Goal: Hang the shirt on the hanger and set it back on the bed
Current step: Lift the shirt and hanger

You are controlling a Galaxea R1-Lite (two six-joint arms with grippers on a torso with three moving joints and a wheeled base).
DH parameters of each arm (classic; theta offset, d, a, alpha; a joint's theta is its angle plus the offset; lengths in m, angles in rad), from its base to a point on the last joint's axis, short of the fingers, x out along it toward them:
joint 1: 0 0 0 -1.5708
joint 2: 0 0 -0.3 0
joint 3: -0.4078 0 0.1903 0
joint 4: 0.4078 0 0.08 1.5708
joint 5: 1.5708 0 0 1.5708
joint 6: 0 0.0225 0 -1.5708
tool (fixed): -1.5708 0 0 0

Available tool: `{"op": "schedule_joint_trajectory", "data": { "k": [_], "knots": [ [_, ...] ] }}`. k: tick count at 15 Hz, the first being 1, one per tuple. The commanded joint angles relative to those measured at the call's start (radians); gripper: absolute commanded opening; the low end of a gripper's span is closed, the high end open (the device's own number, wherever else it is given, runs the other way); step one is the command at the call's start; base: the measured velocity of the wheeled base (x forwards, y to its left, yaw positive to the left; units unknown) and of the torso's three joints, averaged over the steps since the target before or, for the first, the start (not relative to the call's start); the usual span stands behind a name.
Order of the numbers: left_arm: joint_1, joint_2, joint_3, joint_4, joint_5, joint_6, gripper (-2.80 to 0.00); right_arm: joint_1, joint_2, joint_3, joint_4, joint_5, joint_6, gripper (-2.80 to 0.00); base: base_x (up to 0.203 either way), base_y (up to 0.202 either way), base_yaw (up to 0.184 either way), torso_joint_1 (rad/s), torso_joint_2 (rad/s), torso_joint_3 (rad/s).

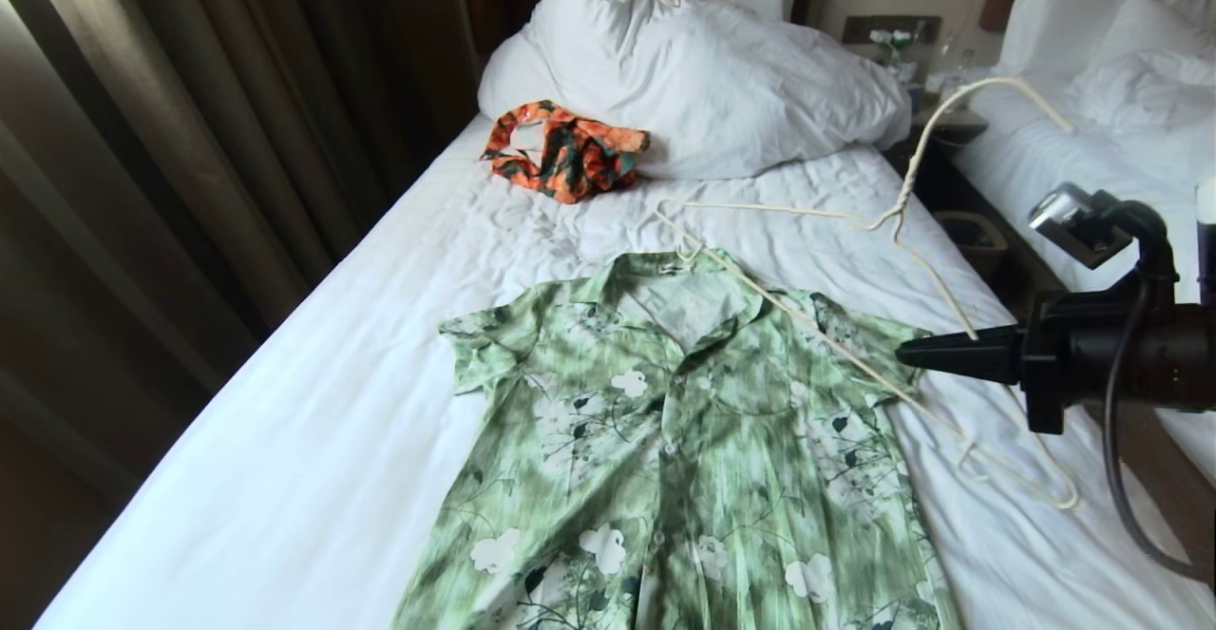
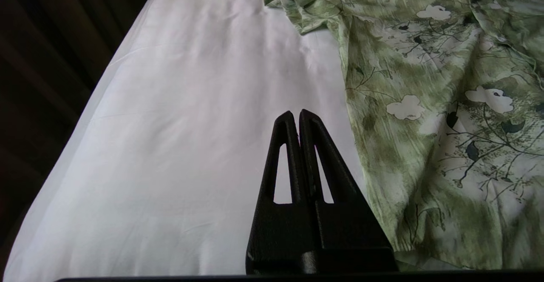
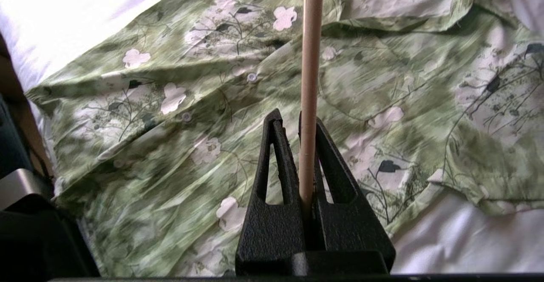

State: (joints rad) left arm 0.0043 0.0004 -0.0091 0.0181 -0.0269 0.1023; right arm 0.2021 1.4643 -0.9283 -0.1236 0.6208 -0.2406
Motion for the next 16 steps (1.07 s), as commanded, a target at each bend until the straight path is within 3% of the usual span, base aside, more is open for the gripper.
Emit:
{"op": "schedule_joint_trajectory", "data": {
  "k": [1,3,5,8,10,13,16],
  "knots": [
    [0.000,-0.002,0.000,0.000,-0.002,0.000,-2.80,0.099,-0.007,0.106,-0.184,-0.075,0.043,-2.80,0.000,0.000,0.000,0.000,0.00,0.000],
    [0.000,-0.002,0.000,0.000,-0.001,0.000,-2.80,0.138,-0.049,0.162,-0.217,-0.059,0.167,-2.80,0.000,0.000,0.000,0.000,0.00,0.000],
    [0.000,-0.002,0.000,0.000,-0.001,0.000,-2.80,0.144,-0.043,0.162,-0.222,0.074,0.213,-2.80,0.000,0.000,0.000,0.000,0.00,0.000],
    [0.000,-0.002,0.000,0.000,-0.001,0.000,-2.80,0.114,-0.036,0.088,-0.130,0.146,0.213,-2.80,0.000,0.000,0.000,0.000,0.00,0.000],
    [0.000,-0.002,0.000,0.000,-0.001,0.000,-2.80,0.067,-0.061,0.049,-0.019,0.303,0.216,-2.80,0.000,0.000,0.000,0.000,0.00,0.000],
    [0.000,-0.002,0.000,0.000,-0.001,0.000,-2.80,-0.034,-0.078,0.067,0.008,0.542,0.193,-2.80,0.000,0.000,0.000,0.000,0.00,0.000],
    [0.000,-0.002,0.000,0.000,-0.001,0.000,-2.80,-0.052,-0.107,0.127,0.012,0.560,0.106,-2.80,0.000,0.000,0.000,0.000,0.00,0.000]
  ]
}}
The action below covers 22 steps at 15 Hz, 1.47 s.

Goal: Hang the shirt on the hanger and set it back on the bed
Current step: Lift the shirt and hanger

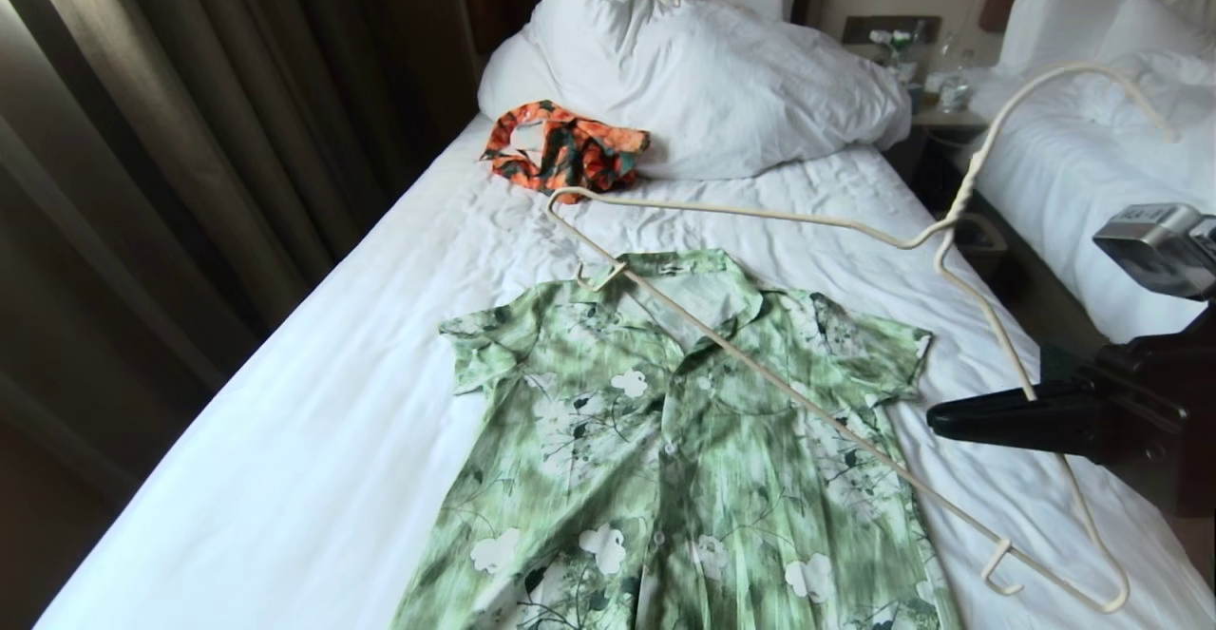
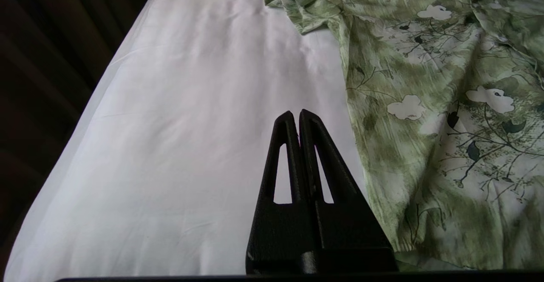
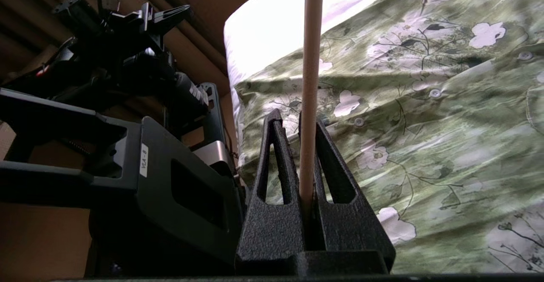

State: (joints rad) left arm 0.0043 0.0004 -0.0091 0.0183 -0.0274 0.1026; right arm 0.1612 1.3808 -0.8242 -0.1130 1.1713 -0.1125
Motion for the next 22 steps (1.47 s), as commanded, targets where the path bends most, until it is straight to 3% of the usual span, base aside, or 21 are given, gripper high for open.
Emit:
{"op": "schedule_joint_trajectory", "data": {
  "k": [1,4,14,22],
  "knots": [
    [0.000,-0.002,0.000,0.000,-0.001,0.000,-2.80,-0.024,-0.042,0.038,0.000,0.010,-0.031,-2.80,0.000,0.000,0.000,0.000,0.00,0.000],
    [0.001,-0.002,0.000,0.000,0.000,0.000,-2.80,-0.101,-0.091,0.065,-0.002,0.018,-0.039,-2.80,0.000,0.000,0.000,0.000,0.00,0.000],
    [0.000,-0.002,0.000,0.000,-0.003,0.002,-2.80,-0.172,-0.104,0.062,-0.024,0.021,-0.027,-2.80,0.000,0.000,0.000,0.000,0.00,0.000],
    [-0.003,0.041,-0.036,0.009,-0.009,-0.001,-2.80,-0.211,-0.095,-0.002,-0.095,0.018,0.140,-2.80,0.000,0.000,0.000,0.000,0.00,0.000]
  ]
}}
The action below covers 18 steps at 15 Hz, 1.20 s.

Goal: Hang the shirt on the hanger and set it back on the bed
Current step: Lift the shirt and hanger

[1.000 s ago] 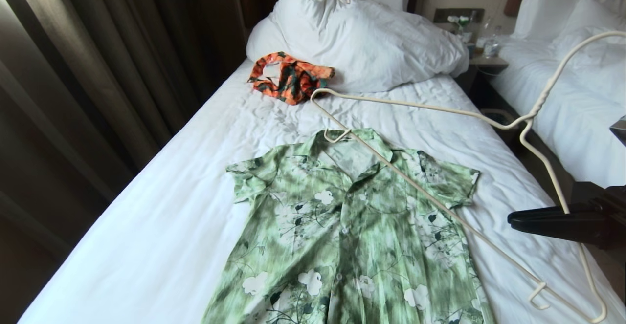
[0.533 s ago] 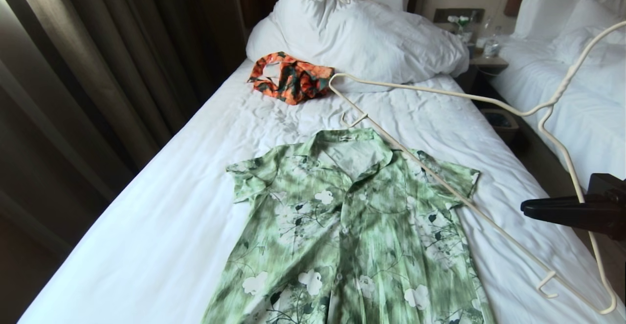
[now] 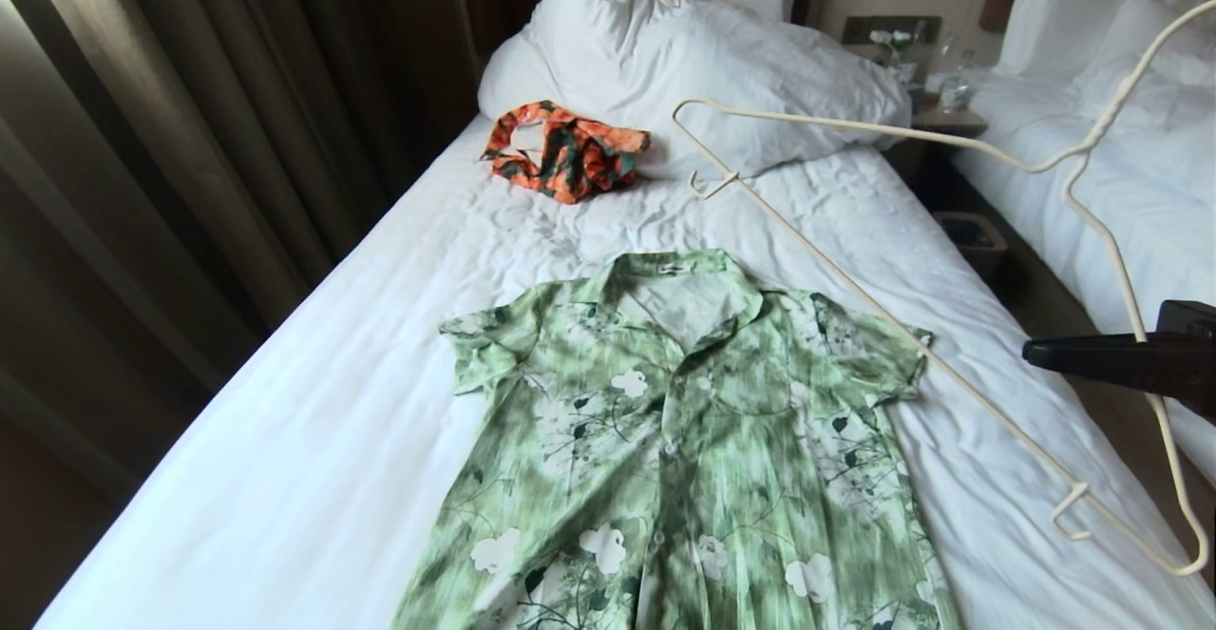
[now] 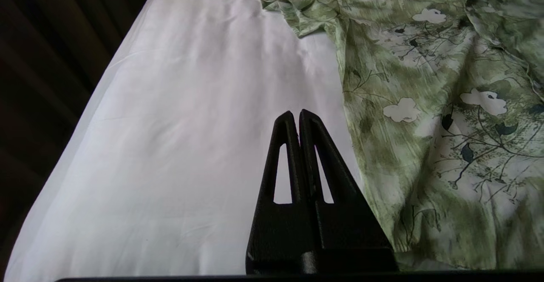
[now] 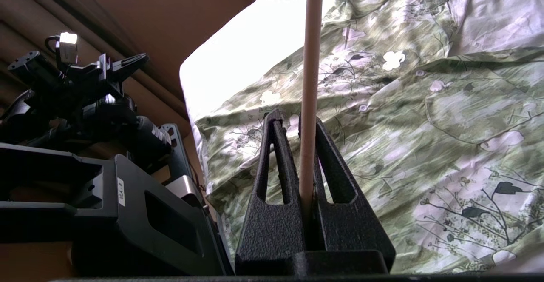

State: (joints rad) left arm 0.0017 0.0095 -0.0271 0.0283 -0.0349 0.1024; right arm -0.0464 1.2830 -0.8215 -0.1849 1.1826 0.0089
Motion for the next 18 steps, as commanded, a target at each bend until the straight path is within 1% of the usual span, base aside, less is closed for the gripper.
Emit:
{"op": "schedule_joint_trajectory", "data": {
  "k": [1,2,4,6,7,8,10,13,15,17,18],
  "knots": [
    [-0.001,0.086,-0.042,-0.005,-0.006,-0.011,-2.80,-0.004,0.002,-0.008,-0.050,0.005,0.048,-2.80,0.000,0.000,0.000,0.000,0.00,0.000],
    [-0.003,0.140,-0.072,-0.011,-0.014,-0.027,-2.80,-0.004,0.000,-0.008,-0.075,0.005,0.080,-2.80,0.000,0.000,0.000,0.000,0.00,0.000],
    [-0.034,0.262,-0.143,-0.018,-0.050,-0.056,-2.80,-0.004,0.004,-0.008,-0.121,0.005,0.126,-2.80,0.000,0.000,0.000,0.000,0.00,0.000],
    [-0.097,0.400,-0.204,-0.025,-0.074,-0.080,-2.80,-0.004,0.008,-0.008,-0.155,0.004,0.153,-2.80,0.000,0.000,0.000,0.000,0.00,0.000],
    [-0.142,0.492,-0.233,-0.045,-0.082,-0.097,-2.80,-0.004,0.010,-0.008,-0.175,0.004,0.176,-2.80,0.000,0.000,0.000,0.000,0.00,0.000],
    [-0.182,0.597,-0.258,-0.080,-0.087,-0.119,-2.80,-0.004,0.010,-0.008,-0.195,0.003,0.195,-2.80,0.000,0.000,0.000,0.000,0.00,0.000],
    [-0.238,0.825,-0.304,-0.180,-0.098,-0.157,-2.80,-0.004,0.012,-0.013,-0.215,0.003,0.215,-2.80,0.000,0.000,0.000,0.000,0.00,0.000],
    [-0.279,1.172,-0.393,-0.350,-0.155,-0.202,-2.80,-0.021,0.026,-0.035,-0.219,-0.023,0.220,-2.80,0.000,0.000,0.000,0.000,0.00,0.000],
    [-0.292,1.380,-0.487,-0.431,-0.194,-0.237,-2.80,-0.027,0.057,-0.056,-0.220,-0.062,0.219,-2.80,0.000,0.000,0.000,0.000,0.00,0.000],
    [-0.298,1.573,-0.624,-0.478,-0.225,-0.258,-2.80,-0.035,0.086,-0.069,-0.237,-0.114,0.218,-2.80,0.000,0.000,0.000,0.000,0.00,0.000],
    [-0.301,1.657,-0.698,-0.491,-0.234,-0.264,-2.80,-0.041,0.103,-0.070,-0.270,-0.142,0.219,-2.80,0.000,0.000,0.000,0.000,0.00,0.000]
  ]
}}
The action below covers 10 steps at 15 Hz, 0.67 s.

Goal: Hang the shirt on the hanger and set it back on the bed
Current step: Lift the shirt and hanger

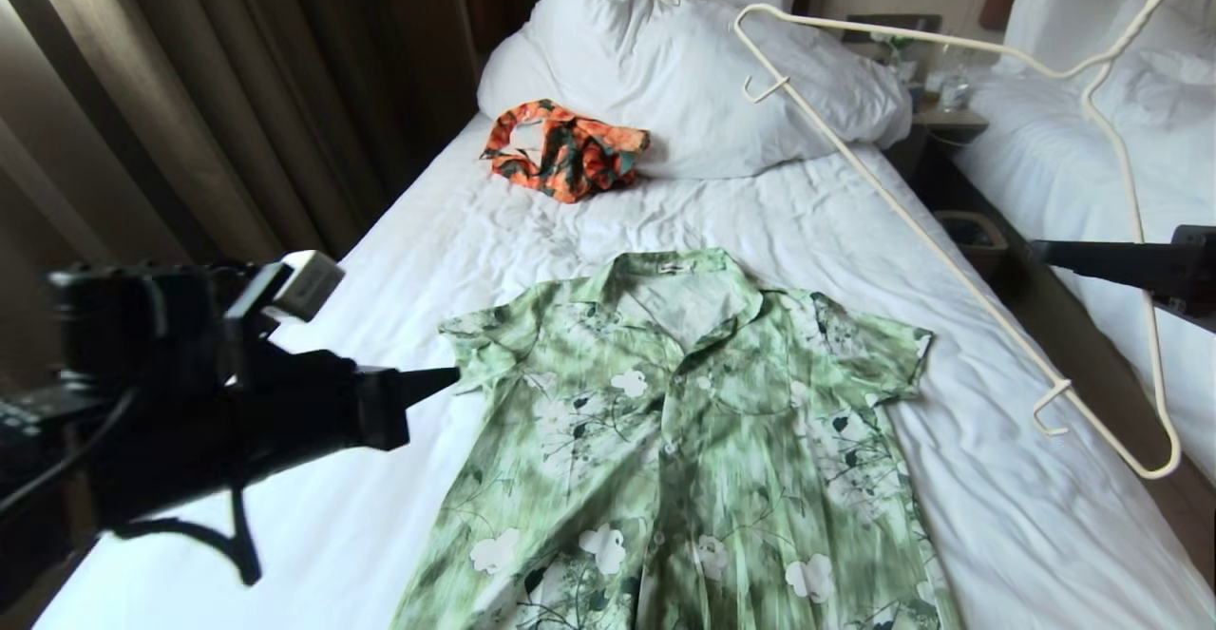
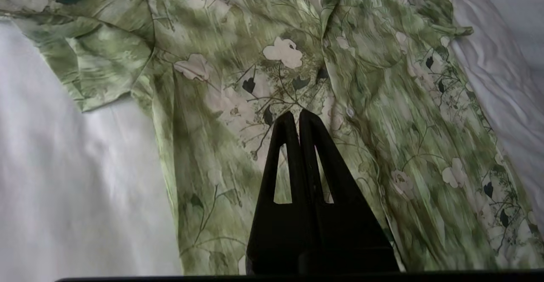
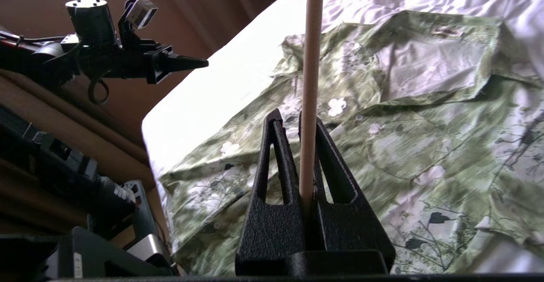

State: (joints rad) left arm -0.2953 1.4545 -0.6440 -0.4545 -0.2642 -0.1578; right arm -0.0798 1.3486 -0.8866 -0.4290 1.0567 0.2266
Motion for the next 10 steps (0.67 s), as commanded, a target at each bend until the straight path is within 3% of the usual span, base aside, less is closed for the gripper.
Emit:
{"op": "schedule_joint_trajectory", "data": {
  "k": [1,4,8,9,10],
  "knots": [
    [-0.009,0.293,-0.155,-0.017,-0.012,-0.010,-2.80,-0.020,0.058,-0.006,-0.059,-0.046,0.002,-2.80,0.000,0.000,0.000,0.000,0.00,0.000],
    [-0.031,0.510,-0.369,-0.027,-0.020,-0.018,-2.80,-0.064,0.122,-0.026,-0.140,-0.153,0.005,-2.80,0.000,0.000,0.000,0.000,0.00,0.000],
    [-0.044,0.680,-0.637,0.044,-0.021,-0.029,-2.80,-0.126,0.152,-0.055,-0.145,-0.164,0.003,-2.80,0.000,0.000,0.000,0.000,0.00,0.000],
    [-0.049,0.719,-0.699,0.064,-0.020,-0.035,0.00,-0.146,0.169,-0.071,-0.145,-0.164,0.003,-2.80,0.000,0.000,0.000,0.000,0.00,0.000],
    [-0.053,0.754,-0.754,0.078,-0.018,-0.040,0.00,-0.165,0.178,-0.083,-0.145,-0.164,0.004,-2.80,0.000,0.000,0.000,0.000,0.00,0.000]
  ]
}}
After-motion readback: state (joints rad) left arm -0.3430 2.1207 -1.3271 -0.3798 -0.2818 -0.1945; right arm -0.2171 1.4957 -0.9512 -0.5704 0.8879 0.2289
